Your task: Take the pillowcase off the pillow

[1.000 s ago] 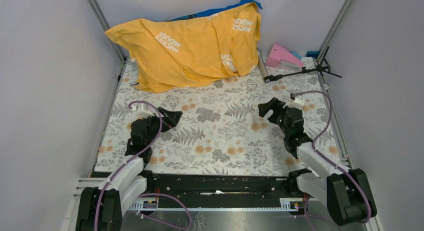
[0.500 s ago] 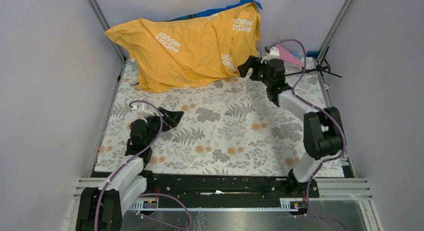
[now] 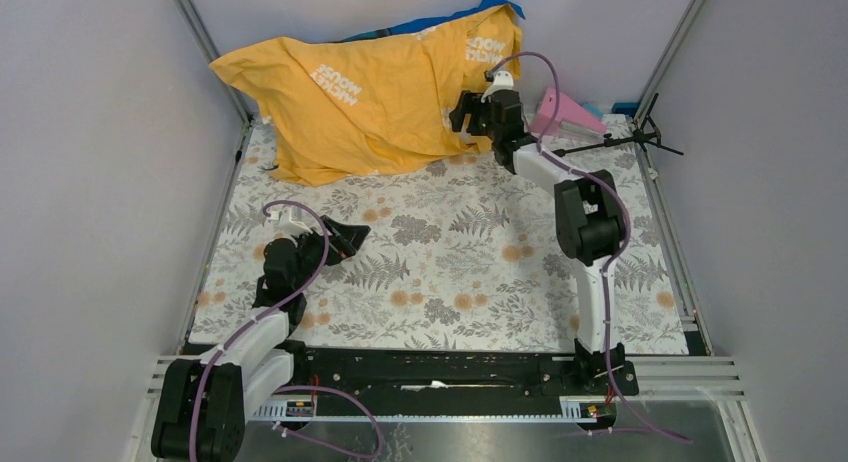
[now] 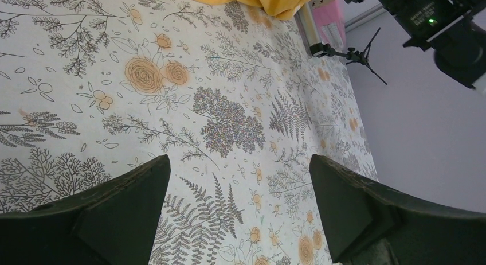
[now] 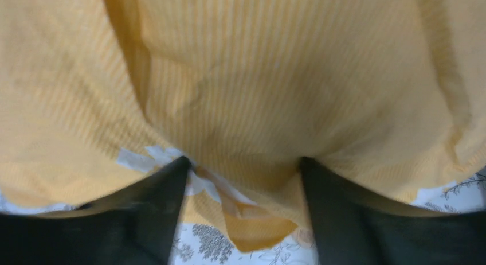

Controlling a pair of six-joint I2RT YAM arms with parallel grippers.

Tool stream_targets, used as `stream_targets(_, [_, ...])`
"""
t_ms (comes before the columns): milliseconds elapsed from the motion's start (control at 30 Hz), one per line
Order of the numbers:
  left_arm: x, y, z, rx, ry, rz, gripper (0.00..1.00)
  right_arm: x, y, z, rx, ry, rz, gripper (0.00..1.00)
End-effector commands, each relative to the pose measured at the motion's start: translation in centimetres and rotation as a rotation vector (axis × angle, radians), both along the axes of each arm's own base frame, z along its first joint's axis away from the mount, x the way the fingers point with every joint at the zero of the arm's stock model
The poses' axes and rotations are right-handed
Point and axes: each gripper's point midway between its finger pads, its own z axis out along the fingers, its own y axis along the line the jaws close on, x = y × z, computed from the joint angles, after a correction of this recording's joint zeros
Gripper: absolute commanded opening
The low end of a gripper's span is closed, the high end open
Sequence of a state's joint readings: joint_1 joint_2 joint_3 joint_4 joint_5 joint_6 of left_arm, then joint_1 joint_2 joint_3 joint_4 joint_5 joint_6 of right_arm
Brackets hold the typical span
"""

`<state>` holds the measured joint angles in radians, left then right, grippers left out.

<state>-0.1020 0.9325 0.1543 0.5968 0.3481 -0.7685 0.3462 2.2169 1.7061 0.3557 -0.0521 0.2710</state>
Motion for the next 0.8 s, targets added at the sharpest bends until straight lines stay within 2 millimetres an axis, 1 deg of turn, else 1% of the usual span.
stream_targets(0, [0.3, -0.5, 1.7, -0.012, -0.075, -0.027, 0.99, 2.8, 0.7, 2.1, -0.04, -0.085, -0.064, 0.47])
stream_targets(33, [0.3, -0.5, 1.8, -0.011, -0.077, -0.027, 0.99, 2.7, 1.1, 2.6, -0.037, -0.094, -0.055, 0.23])
stream_targets(67, [0.3, -0.5, 1.8, -0.01, -0.077, -0.026, 0.99, 2.4, 1.6, 3.3, -0.041, -0.105, -0.045, 0.08])
stream_targets(100, [0.4, -0.5, 1.8, -0.01, -0.078, -0.027, 0.99, 1.9, 2.1, 4.1, -0.05, -0.125, -0.036, 0.01])
stream_targets(133, [0.3, -0.5, 1.8, -0.01, -0.078, -0.028, 0.99, 1.1, 2.7, 4.7, -0.068, -0.145, -0.025, 0.0])
stream_targets(200, [0.3, -0.5, 2.0, -0.011, -0.081, -0.03, 0.99, -1.1, 4.0, 6.1, -0.115, -0.198, -0.004, 0.0])
stream_targets(267, [0.2, -0.5, 2.2, -0.012, -0.088, -0.033, 0.99, -3.6, 5.6, 8.7, -0.152, -0.259, 0.031, 0.0])
stream_targets(300, [0.2, -0.5, 2.2, -0.012, -0.089, -0.033, 0.99, -4.8, 6.4, 9.6, -0.166, -0.272, 0.052, 0.0])
stream_targets(367, [0.1, -0.5, 2.6, -0.01, -0.103, -0.032, 0.99, -7.4, 7.7, 11.9, -0.155, -0.28, 0.089, 0.0])
stream_targets(400, [0.0, -0.4, 2.7, -0.008, -0.107, -0.029, 0.99, -9.0, 8.6, 12.7, -0.139, -0.273, 0.113, 0.0])
stream_targets(467, [-0.1, -0.3, 2.9, -0.004, -0.116, -0.021, 0.99, -12.0, 9.8, 14.5, -0.096, -0.252, 0.149, 0.0])
stream_targets(500, [-0.1, -0.2, 3.1, -0.002, -0.125, -0.019, 0.99, -13.8, 10.2, 16.2, -0.062, -0.254, 0.164, 0.0])
stream_targets(533, [-0.2, -0.2, 3.3, 0.002, -0.132, -0.015, 0.99, -15.2, 11.0, 16.0, -0.06, -0.238, 0.19, 0.0])
stream_targets(567, [-0.2, -0.1, 3.4, 0.004, -0.136, -0.013, 0.99, -16.9, 11.5, 16.8, -0.048, -0.239, 0.211, 0.0])
stream_targets(600, [-0.3, 0.0, 3.6, 0.009, -0.144, -0.011, 0.99, -18.7, 11.6, 18.2, -0.023, -0.24, 0.226, 0.0])
stream_targets(667, [-0.5, 0.0, 4.1, 0.013, -0.165, -0.012, 0.99, -21.5, 11.9, 18.9, 0.024, -0.197, 0.261, 0.0])
stream_targets(700, [-0.6, 0.0, 4.3, 0.015, -0.18, -0.015, 0.99, -22.7, 11.7, 18.9, 0.049, -0.164, 0.278, 0.05])
stream_targets(733, [-0.8, -0.1, 4.7, 0.015, -0.195, -0.019, 0.99, -23.5, 11.3, 18.6, 0.068, -0.125, 0.283, 0.18])
stream_targets(767, [-1.0, -0.1, 5.1, 0.016, -0.213, -0.024, 0.99, -24.3, 10.9, 17.9, 0.072, -0.087, 0.285, 0.35])
